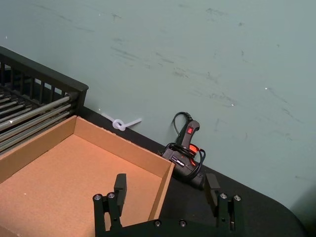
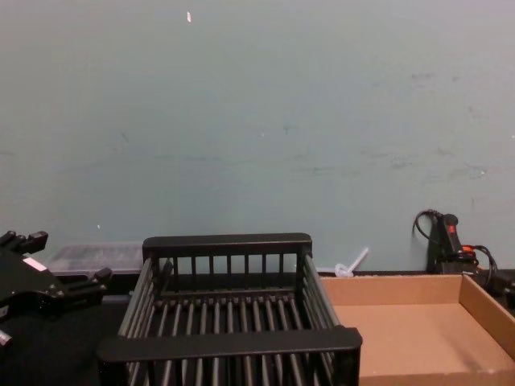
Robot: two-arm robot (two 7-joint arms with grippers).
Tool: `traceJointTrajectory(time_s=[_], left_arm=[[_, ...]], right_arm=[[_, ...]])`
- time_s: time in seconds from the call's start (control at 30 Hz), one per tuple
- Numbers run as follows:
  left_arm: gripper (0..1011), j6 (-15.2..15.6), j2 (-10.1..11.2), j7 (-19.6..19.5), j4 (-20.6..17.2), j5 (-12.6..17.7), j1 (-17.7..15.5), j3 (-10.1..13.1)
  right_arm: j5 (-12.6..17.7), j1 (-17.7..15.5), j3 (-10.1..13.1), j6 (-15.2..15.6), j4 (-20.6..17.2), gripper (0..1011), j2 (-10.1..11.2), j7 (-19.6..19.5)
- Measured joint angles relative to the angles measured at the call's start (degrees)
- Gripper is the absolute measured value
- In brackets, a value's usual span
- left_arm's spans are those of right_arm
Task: Pick up the white tape and place it into the black box , Pick up the silver tape and place it into the brown box.
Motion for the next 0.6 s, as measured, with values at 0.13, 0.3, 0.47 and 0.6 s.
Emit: traceJointTrajectory(time_s=[0.13, 0.3, 0.47, 0.6], left_arm=[[1001, 0.00, 0.00, 0.00, 0.00, 0.00, 0.00, 0.00], [1001, 0.00, 0.00, 0.00, 0.00, 0.00, 0.00, 0.00], [1001, 0.00, 0.00, 0.00, 0.00, 0.00, 0.00, 0.00], [1001, 0.00, 0.00, 0.00, 0.00, 0.00, 0.00, 0.00]], right_arm=[[0.00, 0.00, 0.00, 0.00, 0.00, 1002, 0.00, 0.00], [0.00, 0.00, 0.00, 0.00, 0.00, 1002, 0.00, 0.00], [0.00, 0.00, 0.00, 0.00, 0.00, 1002, 0.00, 0.00], [0.00, 0.00, 0.00, 0.00, 0.00, 1002, 0.00, 0.00]])
